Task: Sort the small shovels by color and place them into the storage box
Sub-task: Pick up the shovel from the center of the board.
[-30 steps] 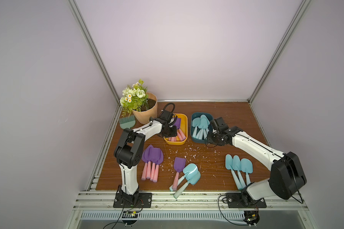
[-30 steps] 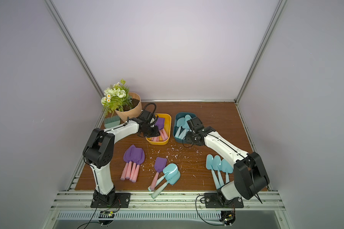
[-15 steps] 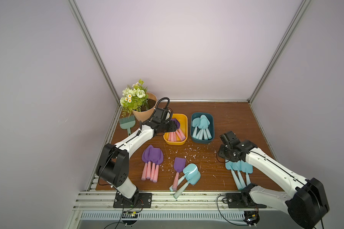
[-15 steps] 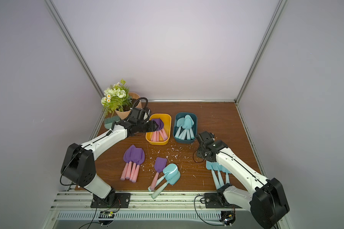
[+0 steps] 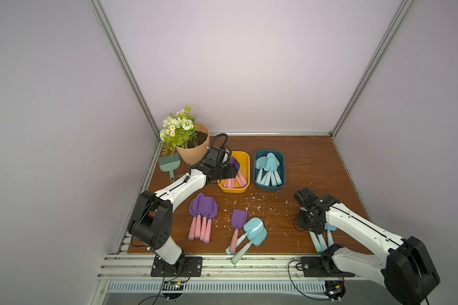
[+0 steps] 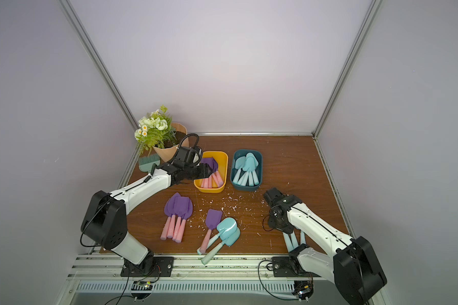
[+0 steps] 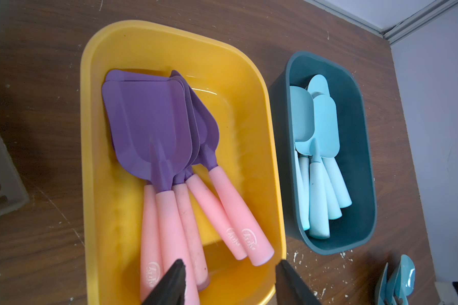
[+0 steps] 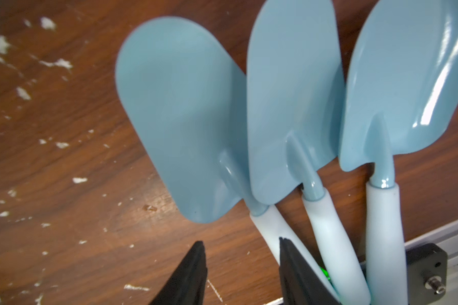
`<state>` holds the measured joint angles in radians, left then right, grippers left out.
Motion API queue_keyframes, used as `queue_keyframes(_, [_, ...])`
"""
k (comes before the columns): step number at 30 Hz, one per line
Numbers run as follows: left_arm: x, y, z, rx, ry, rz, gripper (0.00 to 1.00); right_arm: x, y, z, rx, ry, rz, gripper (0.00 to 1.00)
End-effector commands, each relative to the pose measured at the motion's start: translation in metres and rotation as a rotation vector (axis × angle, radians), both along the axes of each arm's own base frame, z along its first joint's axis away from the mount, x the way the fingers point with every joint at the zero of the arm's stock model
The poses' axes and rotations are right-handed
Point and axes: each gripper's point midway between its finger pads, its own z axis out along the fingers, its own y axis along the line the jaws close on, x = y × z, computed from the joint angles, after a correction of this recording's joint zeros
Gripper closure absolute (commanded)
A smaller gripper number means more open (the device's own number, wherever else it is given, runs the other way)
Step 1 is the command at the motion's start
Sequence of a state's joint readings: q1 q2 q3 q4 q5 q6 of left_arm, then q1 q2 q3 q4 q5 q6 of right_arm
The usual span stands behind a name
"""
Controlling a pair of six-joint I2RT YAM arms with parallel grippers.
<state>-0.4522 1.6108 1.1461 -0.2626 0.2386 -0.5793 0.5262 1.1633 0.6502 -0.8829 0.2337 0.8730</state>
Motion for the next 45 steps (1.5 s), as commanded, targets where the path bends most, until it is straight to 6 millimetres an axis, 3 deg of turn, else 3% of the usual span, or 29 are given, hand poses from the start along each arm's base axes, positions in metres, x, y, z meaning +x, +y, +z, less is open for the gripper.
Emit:
queue_keyframes(1, [0.002, -0.003, 0.011, -0.023, -0.025, 0.011, 0.43, 0.001, -0.006, -0.003, -0.049, 0.021, -0.039, 0.51])
queue_keyframes(11, [-0.012, 0.005, 0.012, -0.017, -0.030, 0.019, 0.43, 0.001, -0.007, -0.034, -0.036, 0.071, -0.041, 0.52])
queue_keyframes(13, [-0.013, 0.006, 0.011, -0.015, -0.027, 0.020, 0.43, 0.001, -0.001, -0.039, 0.001, 0.077, -0.037, 0.58])
queue_keyframes(16, [-0.014, 0.007, 0.013, -0.015, -0.031, 0.021, 0.44, 0.005, 0.014, -0.043, 0.070, 0.072, -0.021, 0.79])
queue_keyframes(19, [-0.013, 0.007, 0.014, -0.013, -0.031, 0.026, 0.44, 0.019, 0.027, -0.038, 0.113, 0.042, 0.003, 0.87])
queue_keyframes(25, [-0.011, 0.010, 0.013, 0.005, -0.026, 0.040, 0.45, 0.062, 0.049, -0.002, 0.145, -0.081, 0.072, 0.91])
queue_keyframes(34, [-0.025, 0.024, -0.005, 0.075, 0.007, 0.044, 0.45, 0.139, 0.059, 0.111, 0.050, -0.330, 0.148, 0.91])
queue_keyframes(38, [-0.039, 0.024, -0.014, 0.108, 0.018, 0.023, 0.45, 0.179, 0.087, 0.150, 0.109, -0.442, 0.224, 0.90])
queue_keyframes(41, [-0.055, 0.020, -0.023, 0.145, 0.034, -0.018, 0.45, 0.210, 0.113, 0.157, 0.154, -0.472, 0.271, 0.90])
queue_keyframes(45, [-0.080, 0.020, -0.034, 0.141, 0.075, -0.062, 0.44, 0.247, 0.147, 0.139, 0.199, -0.426, 0.323, 0.90])
